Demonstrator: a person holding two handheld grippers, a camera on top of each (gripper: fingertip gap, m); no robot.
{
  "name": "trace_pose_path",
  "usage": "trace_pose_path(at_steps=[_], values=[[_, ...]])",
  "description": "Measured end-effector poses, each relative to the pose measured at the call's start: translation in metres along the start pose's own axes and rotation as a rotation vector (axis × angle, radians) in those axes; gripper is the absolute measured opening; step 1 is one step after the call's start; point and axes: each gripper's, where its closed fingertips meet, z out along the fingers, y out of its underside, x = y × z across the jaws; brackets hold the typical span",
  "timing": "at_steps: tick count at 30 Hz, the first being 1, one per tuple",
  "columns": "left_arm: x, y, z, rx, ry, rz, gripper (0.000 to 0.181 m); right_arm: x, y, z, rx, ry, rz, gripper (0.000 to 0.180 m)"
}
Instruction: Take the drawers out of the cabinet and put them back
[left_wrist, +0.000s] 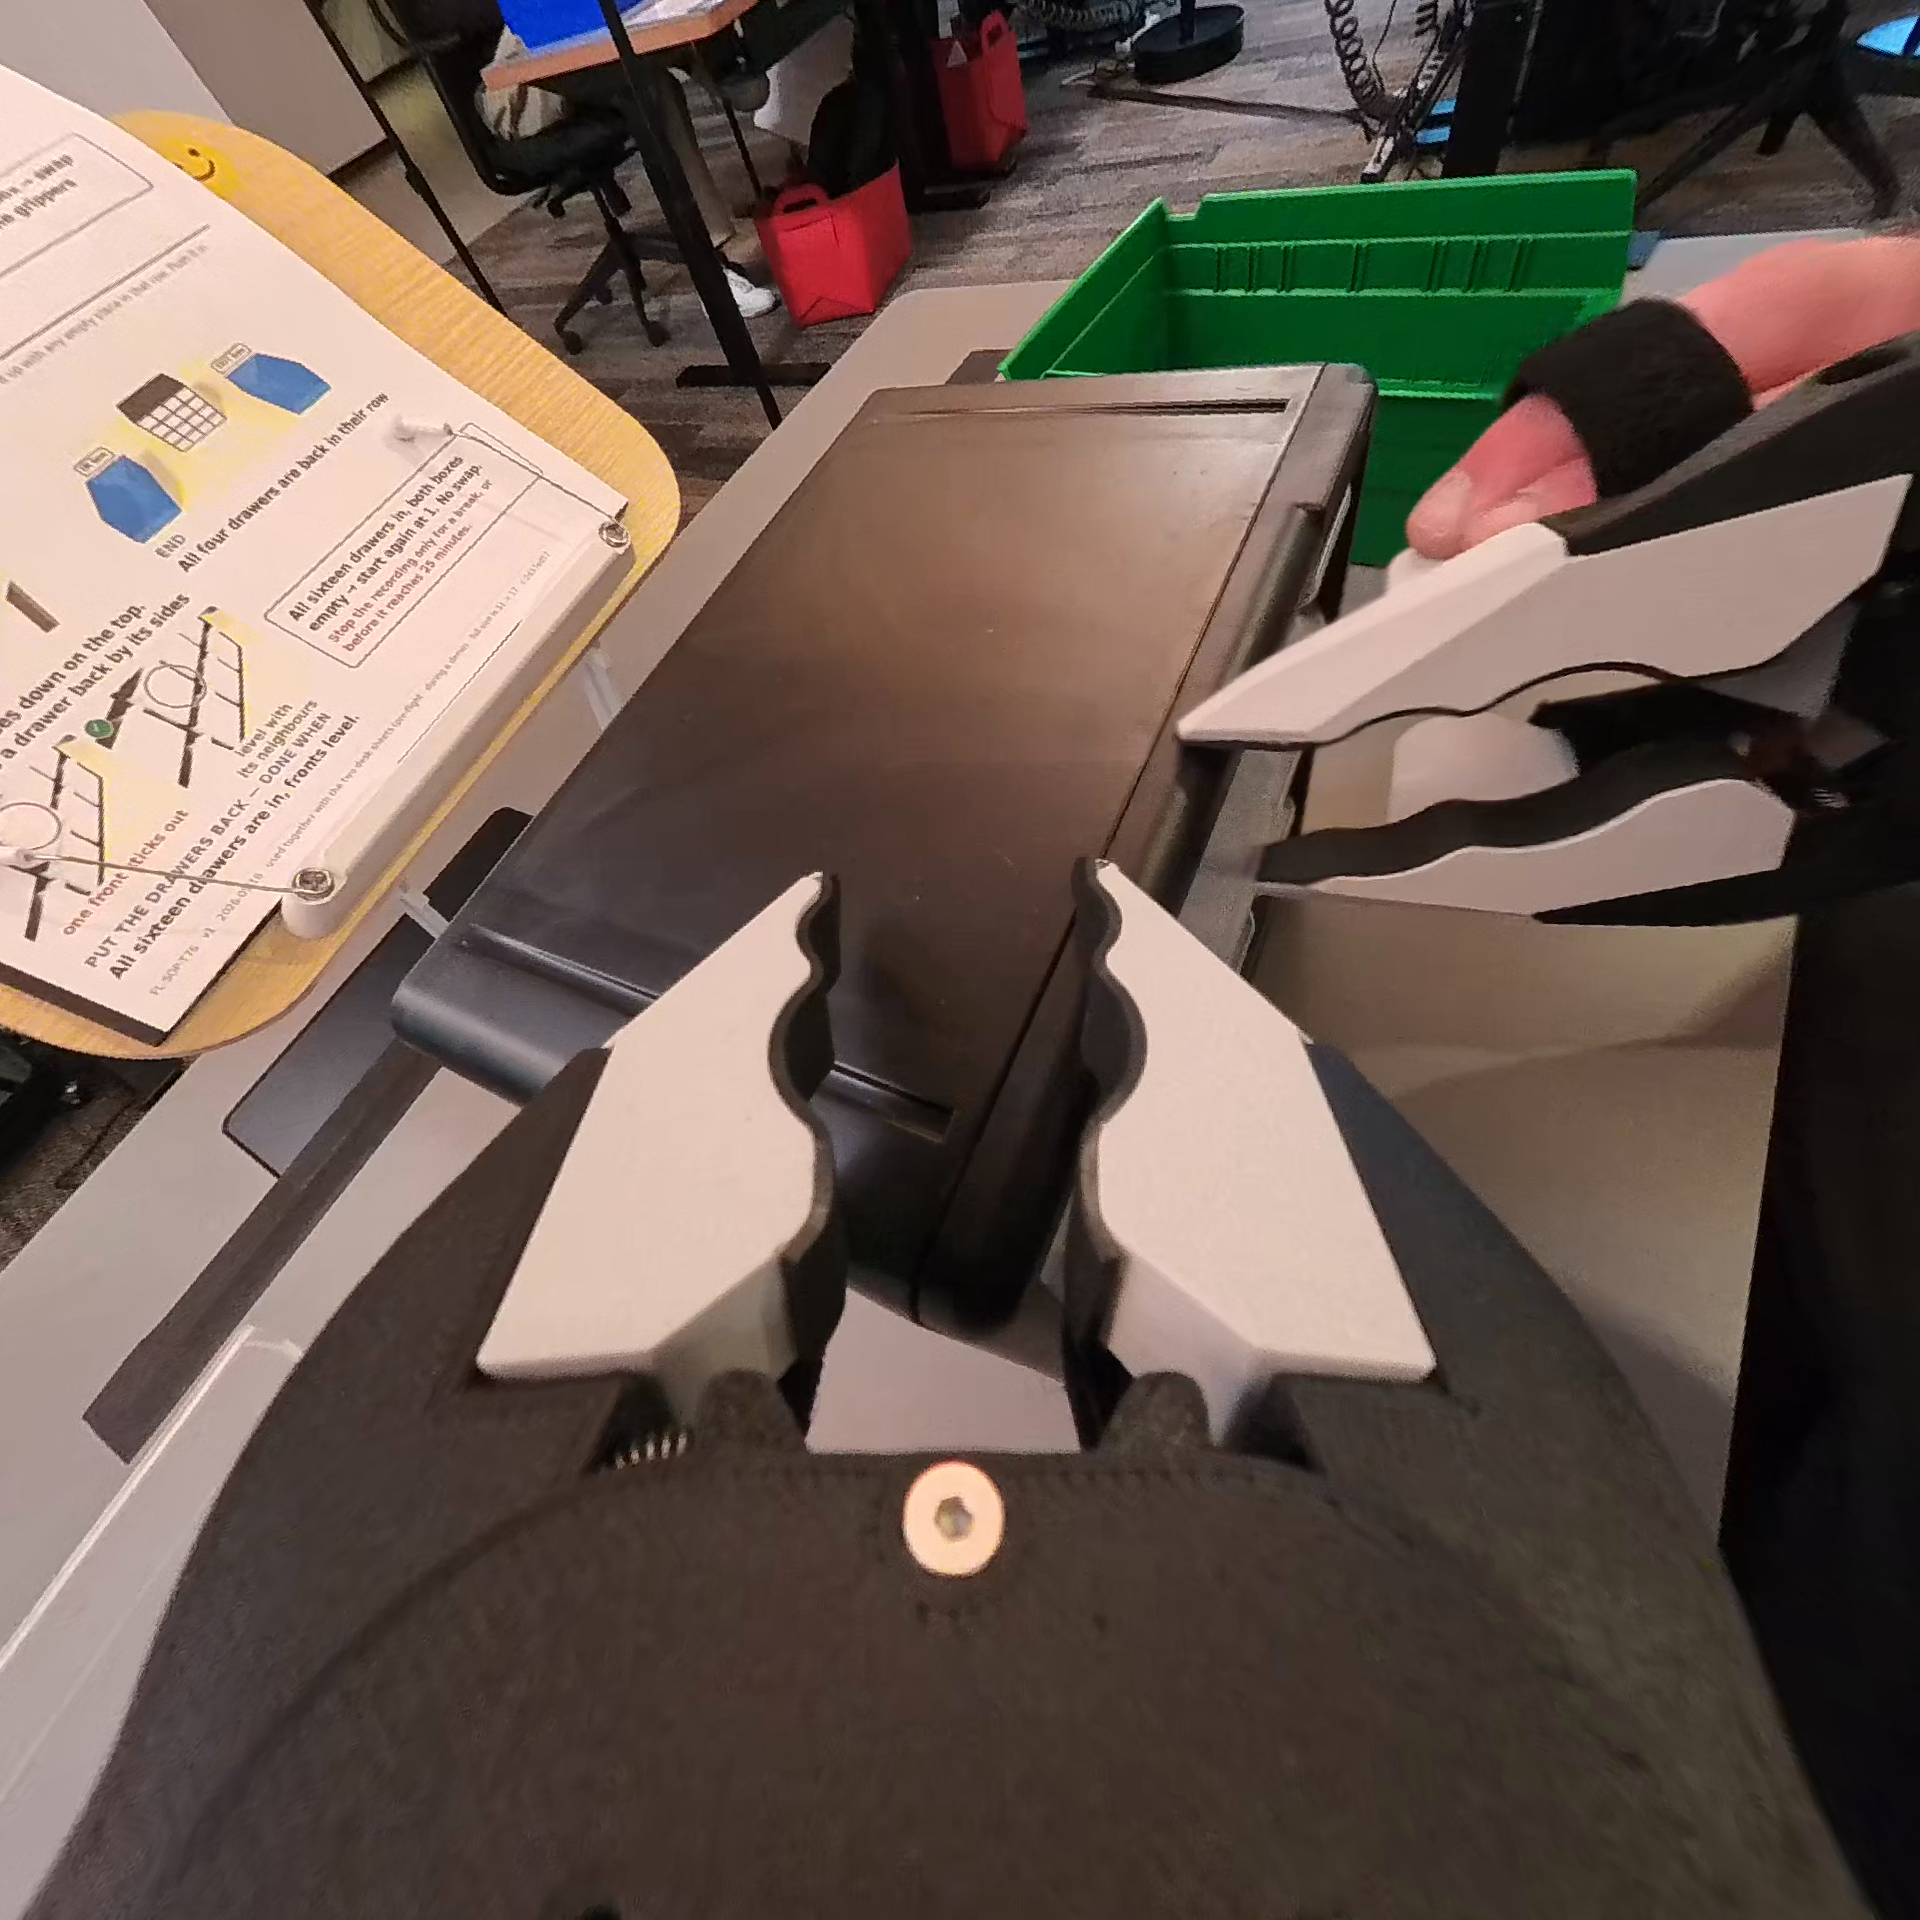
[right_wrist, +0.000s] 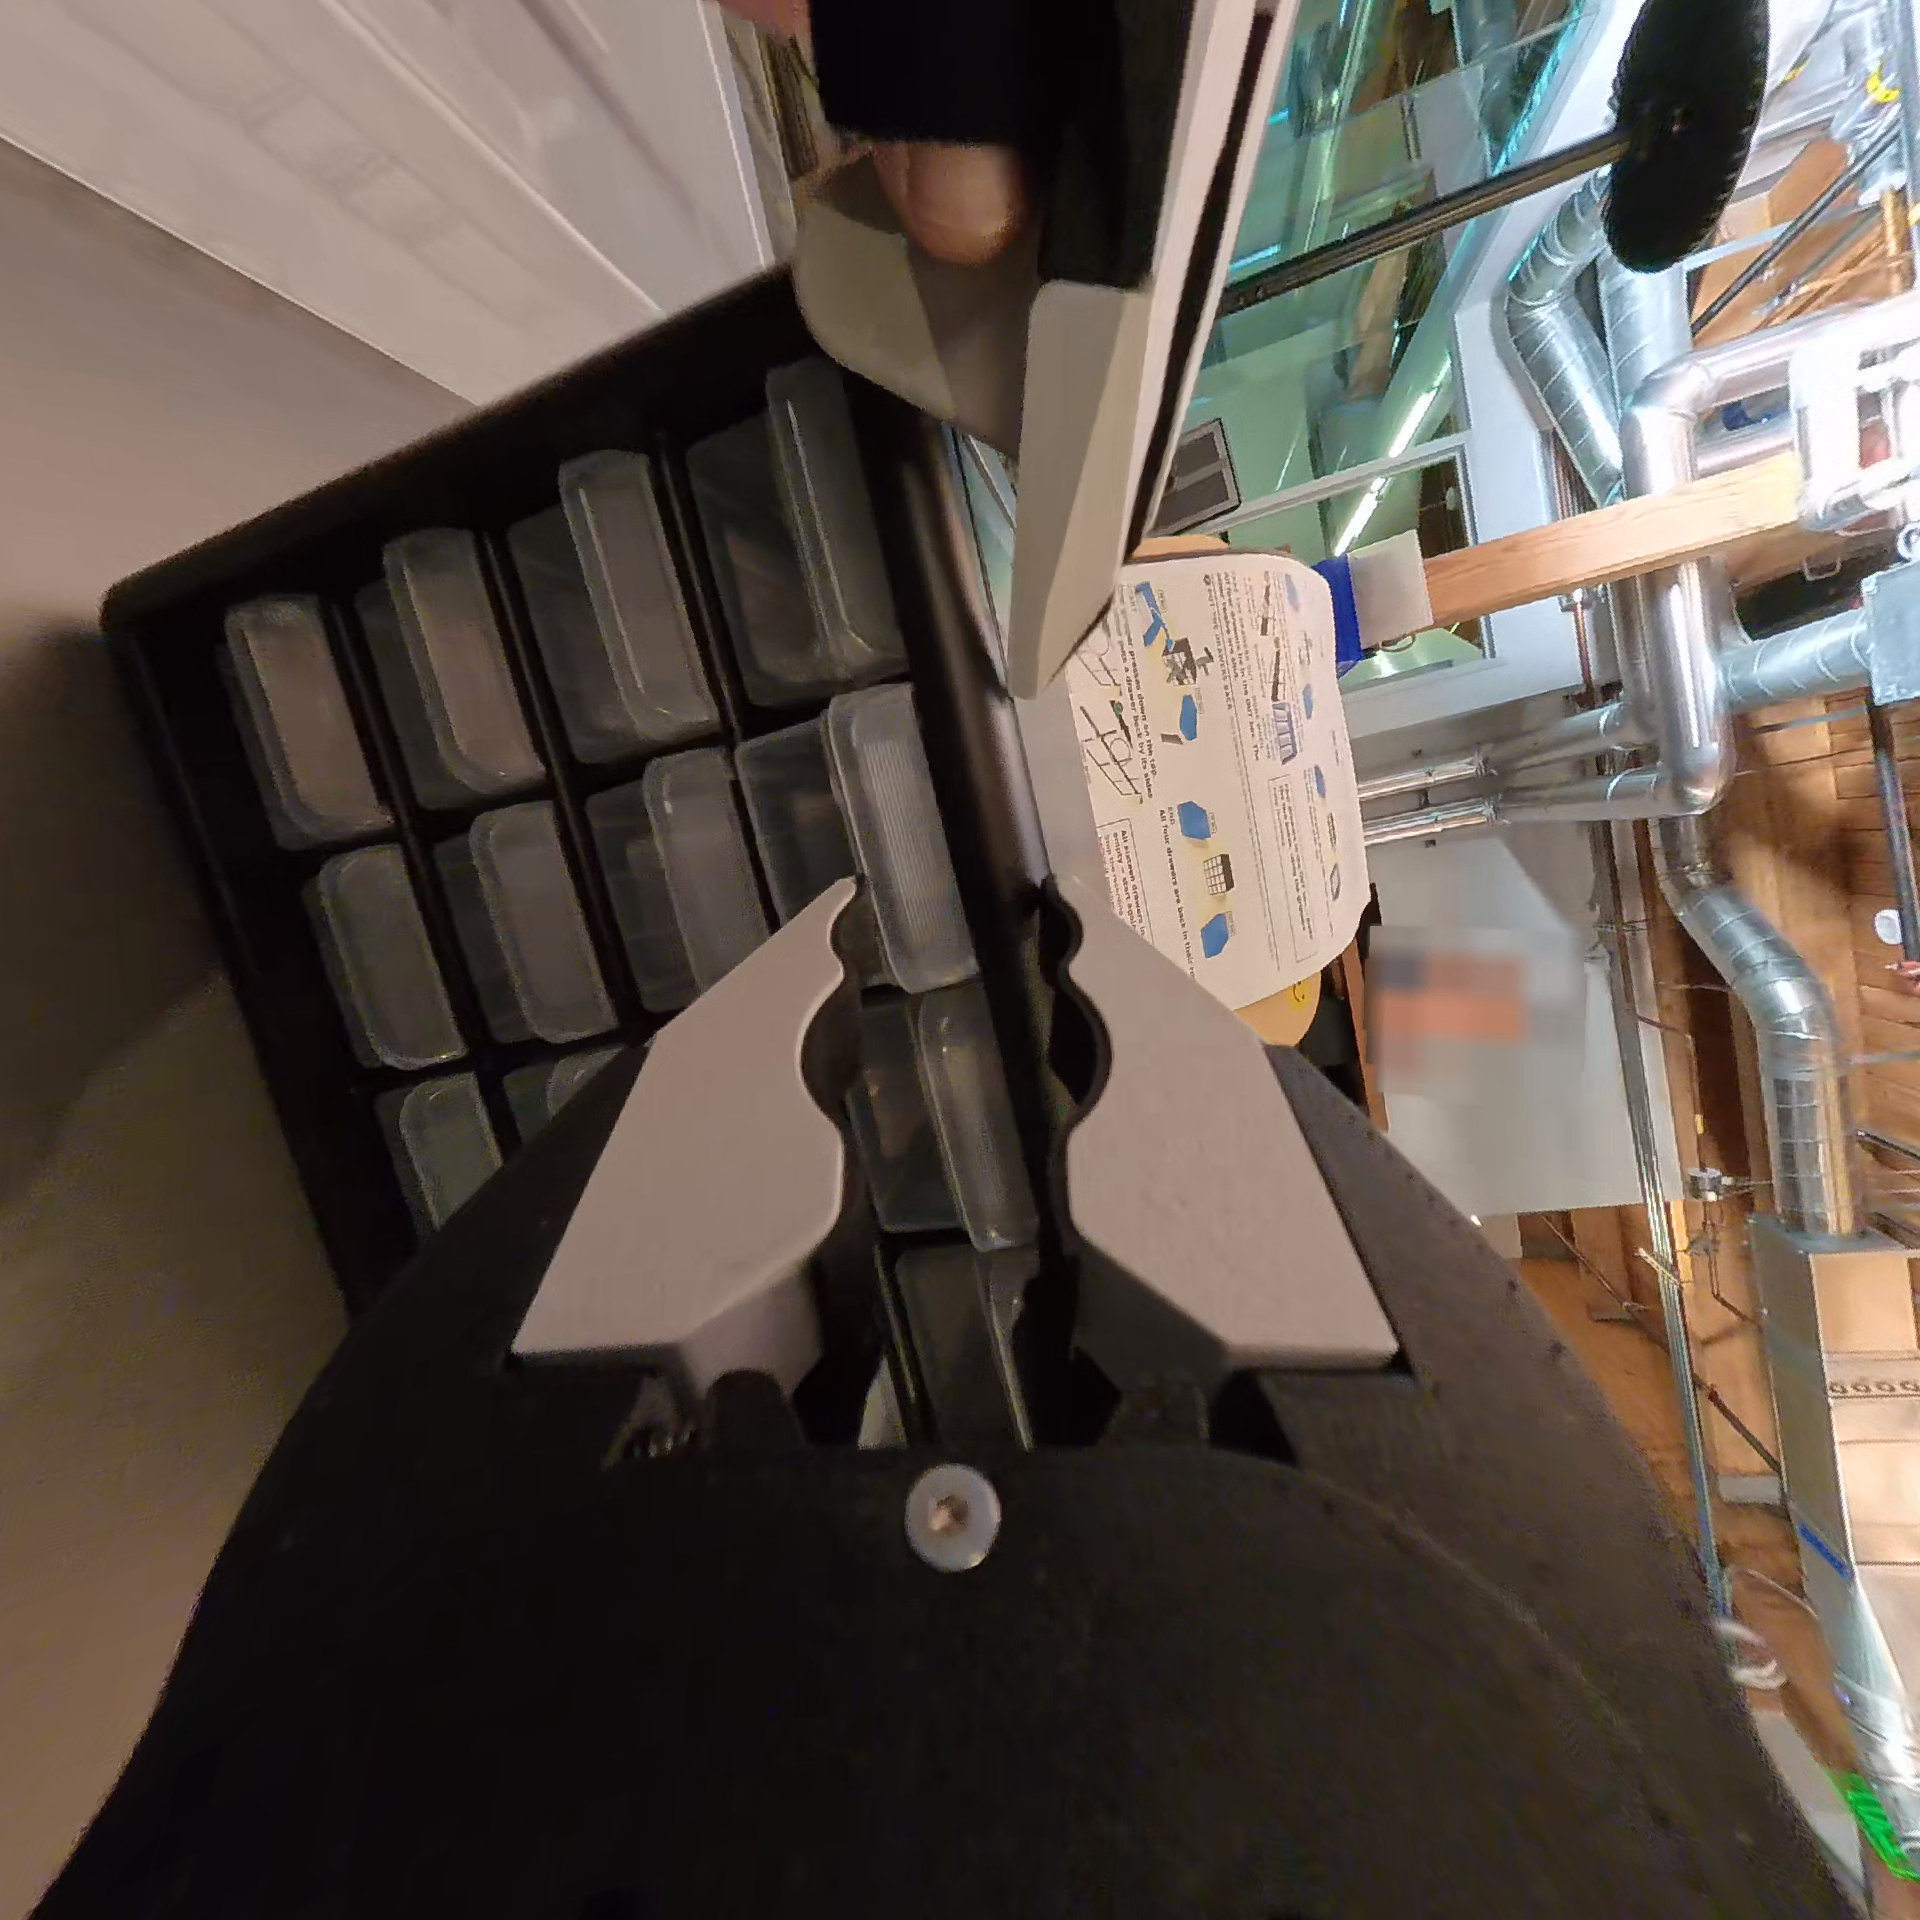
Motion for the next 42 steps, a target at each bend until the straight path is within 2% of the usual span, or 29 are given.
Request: trace_pose_path(at_steps=[1,2,25,37,42], values=[[0.0,0.0,0.0,0.0,0.001,0.0,0.044,-0.004,-0.003,-0.004,0.011,-0.009,-0.006,0.022],[0.0,0.0,0.0,-0.001,0.001,-0.001,0.044,-0.009,-0.006,-0.009,0.023,-0.026,-0.012,0.014],[0.0,0.0,0.0,-0.003,0.002,0.0,0.044,-0.029,-0.05,-0.089,0.082,-0.099,-0.031,0.013],[0.0,0.0,0.0,-0.008,0.01,0.001,0.043,-0.039,-0.061,-0.106,0.112,-0.139,0.003,0.012],[0.0,0.0,0.0,-0.007,0.005,0.005,0.043,-0.035,-0.068,-0.119,0.14,-0.204,0.052,0.005]])
